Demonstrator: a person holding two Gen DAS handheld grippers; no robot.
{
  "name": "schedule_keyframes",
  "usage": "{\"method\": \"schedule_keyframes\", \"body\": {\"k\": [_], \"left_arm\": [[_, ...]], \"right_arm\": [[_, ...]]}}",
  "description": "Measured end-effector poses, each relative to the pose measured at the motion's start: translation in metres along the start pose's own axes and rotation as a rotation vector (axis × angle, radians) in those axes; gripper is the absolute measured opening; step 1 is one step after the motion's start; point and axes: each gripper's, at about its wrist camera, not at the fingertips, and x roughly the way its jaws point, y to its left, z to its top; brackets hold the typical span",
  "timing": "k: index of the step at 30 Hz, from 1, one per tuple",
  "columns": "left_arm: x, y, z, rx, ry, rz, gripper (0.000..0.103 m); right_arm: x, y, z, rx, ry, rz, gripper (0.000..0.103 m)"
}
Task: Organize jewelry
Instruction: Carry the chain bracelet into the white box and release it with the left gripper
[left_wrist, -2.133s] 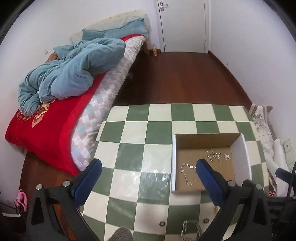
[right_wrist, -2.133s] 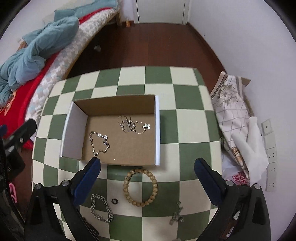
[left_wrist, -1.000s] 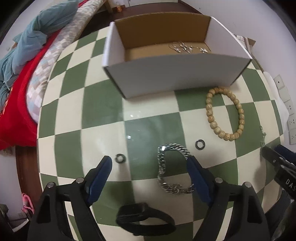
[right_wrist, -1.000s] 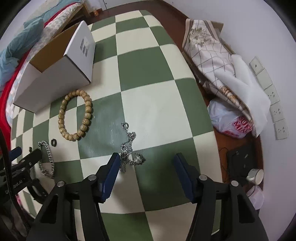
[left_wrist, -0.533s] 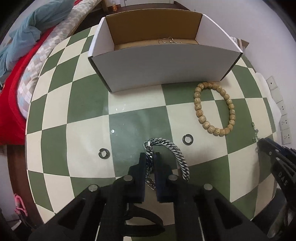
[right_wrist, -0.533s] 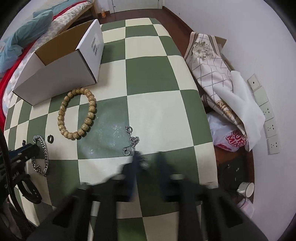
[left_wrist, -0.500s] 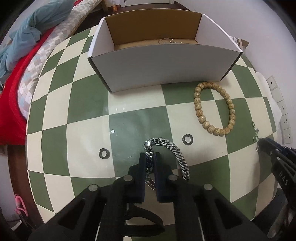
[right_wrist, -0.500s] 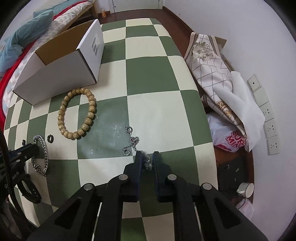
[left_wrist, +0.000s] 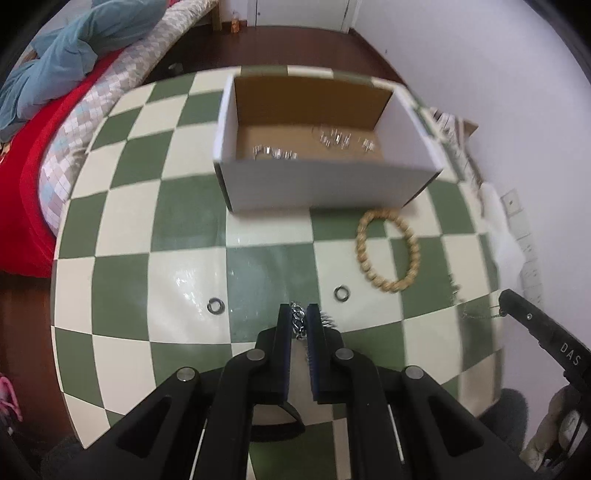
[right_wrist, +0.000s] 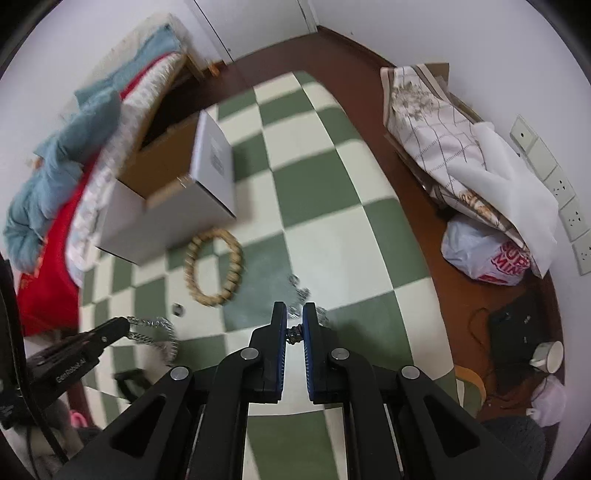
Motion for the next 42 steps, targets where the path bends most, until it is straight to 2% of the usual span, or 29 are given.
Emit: {"method": "schedule_keyframes", "body": {"k": [8, 20, 30, 36, 42], "left_arm": [[-0.036, 0.017, 0.026, -0.007, -0.072, -0.04, 0.005], [-0.094, 0.016, 0.053, 0.013, -0.174, -0.07, 0.005], [-0.119, 0.011, 0.108, 0.061, -0.215, -0.027, 0.005], [-0.105, 0.019, 0.15, 0.059, -0.184, -0.018, 0.005], [-0.051, 0.036, 0.182, 0.033, -0.06, -0.043, 0.005]], "right_arm": [[-0.042, 0.018, 0.021, -0.006, -0.066, 0.078, 0.009], [-0.093, 0.056, 0.049, -0.06, -0.133, 0.151, 0.009], [-0.138, 0.119, 0.099, -0.168, -0.213, 0.172, 0.009], [-0.134, 0.152, 0.134, -0.209, -0.22, 0.149, 0.009], [-0.083, 0.171, 0.155, -0.228, -0.15, 0.095, 0.009]]}}
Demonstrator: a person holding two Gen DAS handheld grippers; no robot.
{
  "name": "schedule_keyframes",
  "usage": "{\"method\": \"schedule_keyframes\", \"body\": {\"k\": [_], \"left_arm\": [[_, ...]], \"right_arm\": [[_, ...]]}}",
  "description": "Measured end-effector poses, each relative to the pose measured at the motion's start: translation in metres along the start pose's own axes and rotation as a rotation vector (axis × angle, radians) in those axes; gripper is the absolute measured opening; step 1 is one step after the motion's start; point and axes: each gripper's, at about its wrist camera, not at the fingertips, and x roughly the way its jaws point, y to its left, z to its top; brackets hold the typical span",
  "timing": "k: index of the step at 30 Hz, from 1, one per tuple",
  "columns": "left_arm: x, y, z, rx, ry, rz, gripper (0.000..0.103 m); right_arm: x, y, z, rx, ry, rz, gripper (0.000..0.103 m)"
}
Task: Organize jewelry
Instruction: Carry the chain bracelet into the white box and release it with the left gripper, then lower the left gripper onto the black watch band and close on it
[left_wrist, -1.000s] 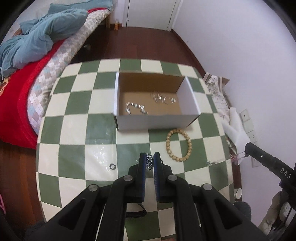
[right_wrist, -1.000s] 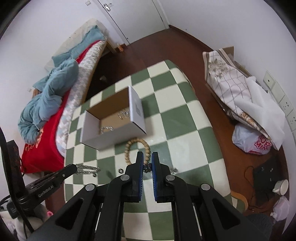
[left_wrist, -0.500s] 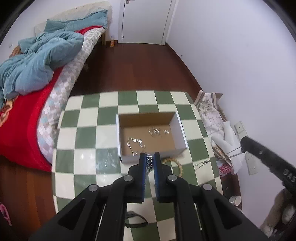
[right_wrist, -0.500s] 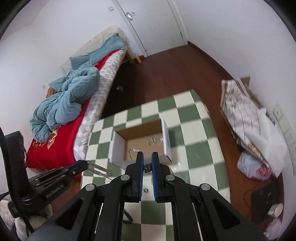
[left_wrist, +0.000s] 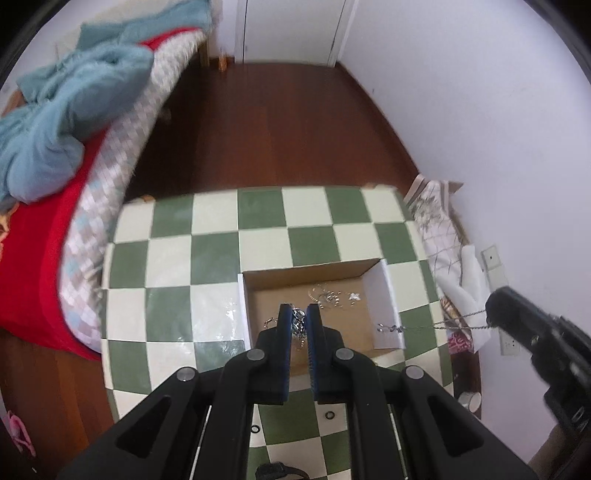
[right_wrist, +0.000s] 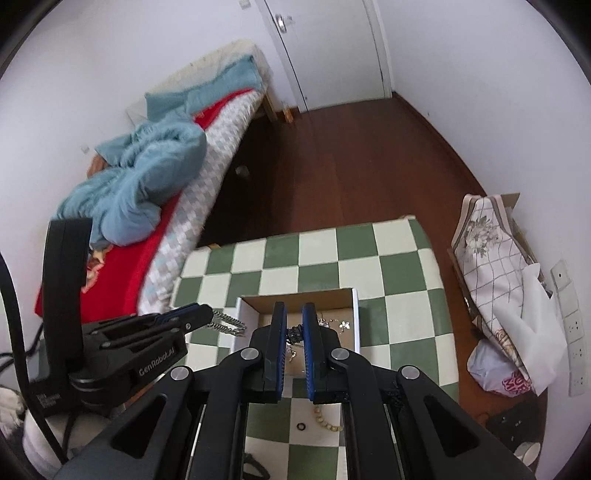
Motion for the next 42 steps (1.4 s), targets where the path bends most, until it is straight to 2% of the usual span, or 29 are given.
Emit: {"method": "schedule_keyframes", "body": {"k": [7, 12, 15, 16, 17, 18, 19, 20, 21, 23, 24, 26, 29, 33, 36, 42], "left_arm": [[0.05, 0.021, 0.014, -0.043, 0.099, -0.022, 0.005], [0.065, 0.029, 0.023, -0.077, 0.111, -0.002, 0.006], [0.059, 0.027, 0.032, -0.085, 0.084, 0.012, 0.011], [0.057, 0.027, 0.034, -0.083, 0.073, 0.025, 0.018], [0.053, 0.025, 0.037, -0.07, 0.059, 0.047, 0.024], [0.048, 0.022, 0.038, -0.057, 0.039, 0.065, 0.041], [0.043, 0.022, 0.039, -0.059, 0.021, 0.078, 0.066], [0.041, 0.022, 0.04, -0.059, 0.007, 0.098, 0.077], [0.036, 0.022, 0.04, -0.058, -0.017, 0.118, 0.083], [0.026, 0.023, 0.036, -0.048, -0.07, 0.172, 0.087], [0.025, 0.024, 0.033, -0.044, -0.079, 0.198, 0.101], [0.023, 0.025, 0.024, -0.035, -0.104, 0.248, 0.103], [0.025, 0.029, 0.003, -0.028, -0.139, 0.296, 0.103], [0.035, 0.037, -0.026, -0.053, -0.133, 0.333, 0.103], [0.044, 0.041, -0.046, -0.063, -0.111, 0.343, 0.103], [0.041, 0.041, -0.074, -0.084, -0.121, 0.349, 0.103]], "right_arm": [[0.078, -0.005, -0.004, -0.006, 0.128, -0.064, 0.009], [0.115, -0.01, -0.003, -0.011, 0.188, -0.095, 0.009], [0.137, -0.013, -0.003, -0.015, 0.279, -0.097, 0.011], [0.144, -0.013, -0.004, -0.026, 0.306, -0.109, 0.013], [0.146, -0.013, -0.005, -0.033, 0.318, -0.122, 0.031], [0.148, -0.013, -0.007, -0.036, 0.328, -0.13, 0.062], [0.149, -0.013, -0.009, -0.043, 0.337, -0.137, 0.075], [0.148, -0.012, -0.011, -0.053, 0.338, -0.147, 0.085], [0.147, -0.012, -0.014, -0.066, 0.337, -0.166, 0.085], [0.147, -0.013, -0.02, -0.08, 0.347, -0.194, 0.086], [0.147, -0.013, -0.025, -0.087, 0.357, -0.209, 0.092], [0.148, -0.015, -0.033, -0.102, 0.365, -0.237, 0.102], [0.147, -0.018, -0.045, -0.108, 0.361, -0.266, 0.102], [0.145, -0.023, -0.059, -0.088, 0.347, -0.274, 0.102], [0.139, -0.025, -0.069, -0.081, 0.32, -0.282, 0.103], [0.124, -0.027, -0.085, -0.071, 0.284, -0.284, 0.103]]}}
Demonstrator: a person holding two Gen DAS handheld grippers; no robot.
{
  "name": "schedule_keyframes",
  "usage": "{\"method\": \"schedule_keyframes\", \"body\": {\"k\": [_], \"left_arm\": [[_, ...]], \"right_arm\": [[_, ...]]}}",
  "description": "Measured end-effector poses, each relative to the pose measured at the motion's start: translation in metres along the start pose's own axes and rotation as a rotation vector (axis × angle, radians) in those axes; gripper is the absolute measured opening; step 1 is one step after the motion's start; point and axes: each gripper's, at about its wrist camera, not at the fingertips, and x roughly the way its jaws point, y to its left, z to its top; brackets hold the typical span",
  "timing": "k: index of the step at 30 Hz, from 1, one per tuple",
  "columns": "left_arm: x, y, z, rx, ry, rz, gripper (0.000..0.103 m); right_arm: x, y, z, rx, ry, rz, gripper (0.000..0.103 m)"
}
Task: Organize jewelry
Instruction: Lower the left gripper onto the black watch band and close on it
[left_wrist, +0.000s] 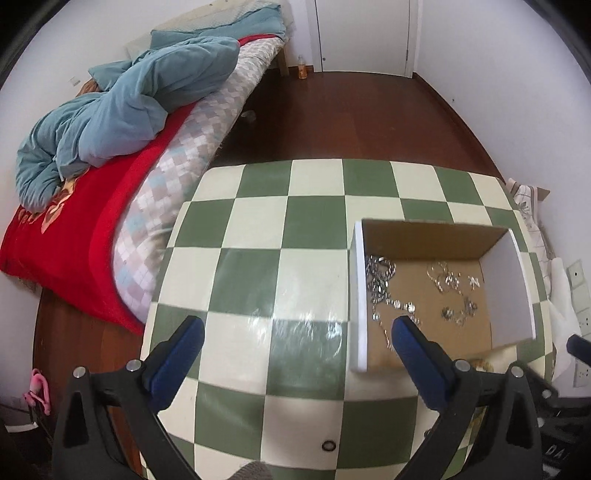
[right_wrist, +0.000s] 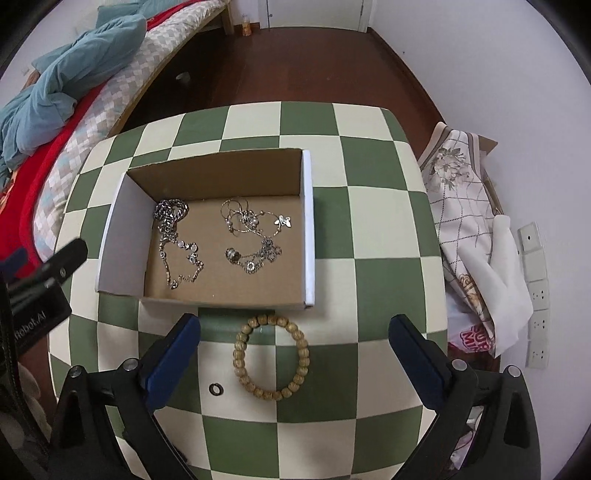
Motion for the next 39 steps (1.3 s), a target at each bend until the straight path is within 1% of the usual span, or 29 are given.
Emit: {"method": "schedule_keyframes", "body": {"k": [2, 8, 18, 20, 24, 27, 29, 31, 32, 33, 34, 35, 37, 39], "left_arm": [[-0.007, 0.0, -0.006, 0.003, -0.017, 0.009, 0.103], [-0.037, 0.0, -0.022, 0.002, -0.073, 0.001, 0.103], [-0.101, 0.013, -0.046, -0.003, -0.203, 0.007, 0.103], [-0.112, 0.017, -0.051, -0.009, -0.215, -0.002, 0.103], [-0.129, 0.022, -0.063, -0.009, -0.232, -0.002, 0.103], [-0.129, 0.026, -0.08, -0.014, -0.204, -0.005, 0.103], [-0.119, 0.028, -0.097, -0.02, -0.156, -0.009, 0.103], [-0.101, 0.029, -0.117, -0.027, -0.086, -0.012, 0.103], [-0.092, 0.029, -0.124, -0.03, -0.052, -0.021, 0.103], [-0.082, 0.028, -0.132, -0.033, -0.019, -0.029, 0.103], [-0.072, 0.026, -0.142, -0.033, 0.022, -0.036, 0.103], [-0.062, 0.023, -0.151, -0.035, 0.06, -0.047, 0.103], [-0.042, 0.018, -0.167, -0.046, 0.125, -0.07, 0.101], [-0.029, 0.013, -0.176, -0.057, 0.165, -0.092, 0.1]], "right_arm": [[-0.005, -0.001, -0.005, 0.001, -0.021, -0.004, 0.103], [-0.032, -0.001, -0.024, -0.006, -0.105, -0.015, 0.103], [-0.101, -0.004, -0.057, 0.006, -0.288, -0.048, 0.103], [-0.114, -0.003, -0.064, 0.002, -0.316, -0.048, 0.103], [-0.131, -0.004, -0.08, 0.009, -0.334, -0.015, 0.103], [-0.128, -0.006, -0.094, 0.014, -0.305, 0.007, 0.103], [-0.12, -0.008, -0.106, 0.022, -0.275, 0.012, 0.102], [-0.108, -0.01, -0.119, 0.024, -0.243, 0.008, 0.1], [-0.101, -0.011, -0.125, 0.025, -0.228, 0.005, 0.091], [-0.093, -0.013, -0.13, 0.031, -0.209, 0.006, 0.077], [-0.083, -0.015, -0.134, 0.035, -0.184, 0.005, 0.071], [-0.074, -0.017, -0.137, 0.037, -0.163, 0.002, 0.067], [-0.057, -0.021, -0.142, 0.046, -0.127, 0.014, 0.067], [-0.042, -0.025, -0.145, 0.05, -0.101, 0.011, 0.067]]}}
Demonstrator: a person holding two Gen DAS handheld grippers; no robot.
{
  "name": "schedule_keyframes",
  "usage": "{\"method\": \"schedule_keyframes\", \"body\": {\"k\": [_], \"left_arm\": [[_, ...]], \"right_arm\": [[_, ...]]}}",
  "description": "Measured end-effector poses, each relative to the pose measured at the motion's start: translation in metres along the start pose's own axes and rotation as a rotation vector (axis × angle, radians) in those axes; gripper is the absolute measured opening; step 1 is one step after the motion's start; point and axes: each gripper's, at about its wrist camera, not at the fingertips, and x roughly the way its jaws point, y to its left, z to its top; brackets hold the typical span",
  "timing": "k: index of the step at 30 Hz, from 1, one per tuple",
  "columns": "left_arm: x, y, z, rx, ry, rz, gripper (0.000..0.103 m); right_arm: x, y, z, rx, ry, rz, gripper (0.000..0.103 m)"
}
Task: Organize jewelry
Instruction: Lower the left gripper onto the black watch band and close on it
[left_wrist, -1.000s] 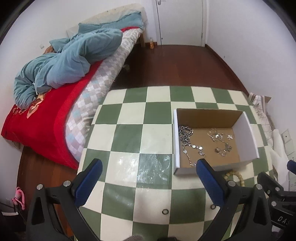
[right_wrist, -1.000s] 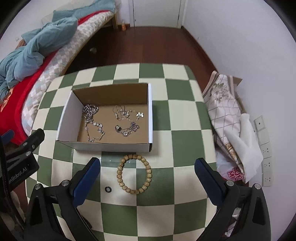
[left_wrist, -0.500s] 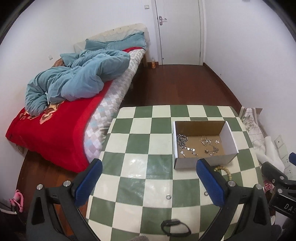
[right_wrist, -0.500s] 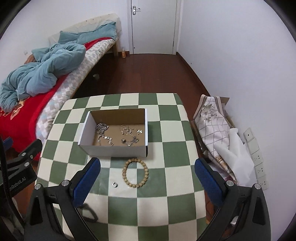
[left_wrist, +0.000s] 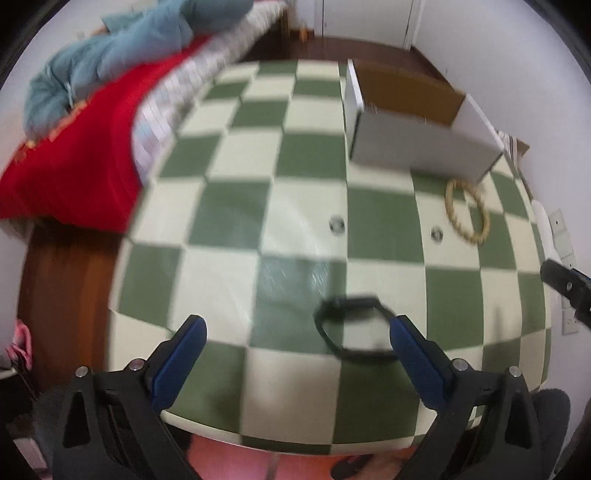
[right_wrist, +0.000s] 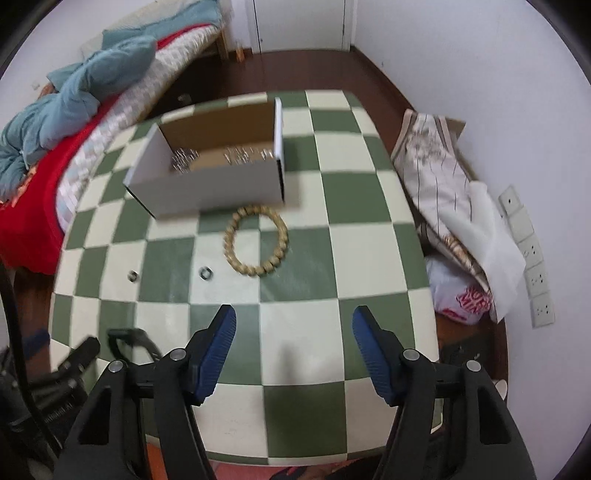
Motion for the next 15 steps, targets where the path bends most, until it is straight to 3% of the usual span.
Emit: {"method": "schedule_keyframes", "body": {"k": [5, 10, 11, 13, 15], "left_arm": [[0.026, -0.007, -0.005, -0.019, 0.06, -0.03, 0.084], [0.035, -0.011, -0.004, -0.02, 0.064, -0.028, 0.038], [0.035, -0.013, -0.002, -0.014, 0.058, -0.022, 0.034], [0.035, -0.013, 0.003, -0.012, 0.052, -0.028, 0.01], [0.037, -0.012, 0.009, -0.015, 0.045, -0.026, 0.006]], "right_arm": [[0.023, -0.011, -0.001, 0.031, 0.043, 0.007, 0.067], [0.038, -0.015, 0.007, 0.042, 0.062, 0.017, 0.067], [0.042, -0.016, 0.011, 0.045, 0.067, 0.022, 0.067], [0.049, -0.017, 0.02, 0.058, 0.068, 0.031, 0.068], [0.056, -0.018, 0.029, 0.064, 0.065, 0.028, 0.068]]}}
